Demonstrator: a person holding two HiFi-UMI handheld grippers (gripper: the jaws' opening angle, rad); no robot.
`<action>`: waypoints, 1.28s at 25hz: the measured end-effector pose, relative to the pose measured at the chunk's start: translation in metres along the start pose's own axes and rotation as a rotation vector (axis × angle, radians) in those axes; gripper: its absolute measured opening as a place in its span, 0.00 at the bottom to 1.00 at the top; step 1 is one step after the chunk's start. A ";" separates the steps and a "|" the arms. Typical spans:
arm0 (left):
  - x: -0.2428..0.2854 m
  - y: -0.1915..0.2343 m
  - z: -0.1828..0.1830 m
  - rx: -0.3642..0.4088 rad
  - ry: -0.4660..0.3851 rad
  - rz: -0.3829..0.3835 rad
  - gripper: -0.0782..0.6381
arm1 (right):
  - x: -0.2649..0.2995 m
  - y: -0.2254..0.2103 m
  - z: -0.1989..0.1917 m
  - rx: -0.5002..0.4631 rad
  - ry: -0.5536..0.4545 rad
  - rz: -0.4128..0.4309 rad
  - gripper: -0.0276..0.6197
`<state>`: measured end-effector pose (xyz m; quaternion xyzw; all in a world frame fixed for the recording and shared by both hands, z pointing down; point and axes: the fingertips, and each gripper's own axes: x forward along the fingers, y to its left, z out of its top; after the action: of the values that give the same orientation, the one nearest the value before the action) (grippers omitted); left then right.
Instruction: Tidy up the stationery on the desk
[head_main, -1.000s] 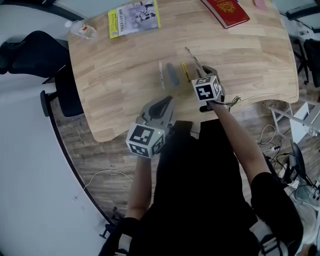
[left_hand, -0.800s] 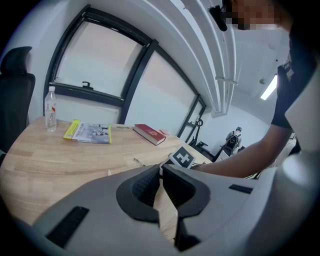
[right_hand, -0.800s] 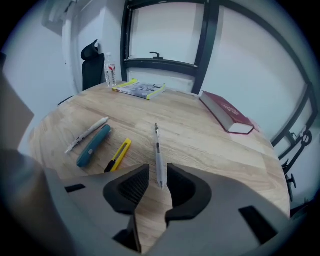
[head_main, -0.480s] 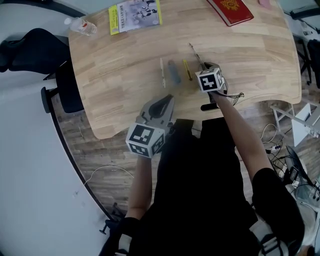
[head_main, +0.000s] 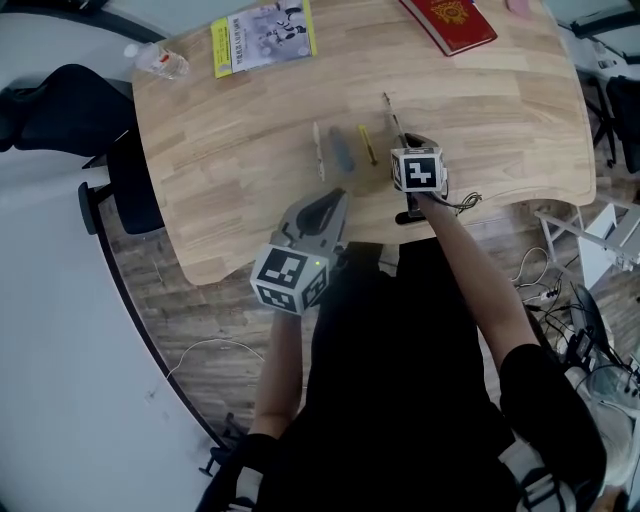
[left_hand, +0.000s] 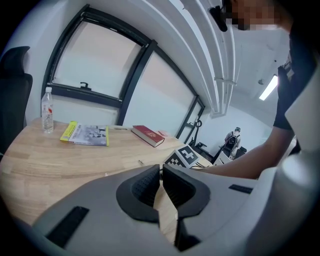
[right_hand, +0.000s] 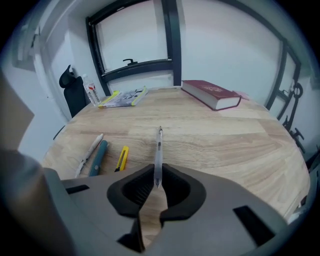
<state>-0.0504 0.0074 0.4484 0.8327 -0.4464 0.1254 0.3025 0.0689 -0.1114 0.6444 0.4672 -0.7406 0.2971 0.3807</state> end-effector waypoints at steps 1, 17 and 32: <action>0.001 0.000 0.000 0.001 0.000 -0.003 0.17 | -0.003 0.001 -0.002 0.024 -0.002 0.002 0.14; -0.010 0.001 -0.005 0.005 -0.007 0.004 0.17 | -0.005 0.021 -0.036 0.048 0.066 -0.014 0.16; -0.025 -0.002 0.002 0.020 -0.051 -0.011 0.17 | -0.044 0.030 -0.025 0.008 -0.013 0.019 0.19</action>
<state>-0.0625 0.0236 0.4341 0.8410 -0.4482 0.1069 0.2836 0.0605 -0.0596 0.6180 0.4638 -0.7462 0.3006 0.3711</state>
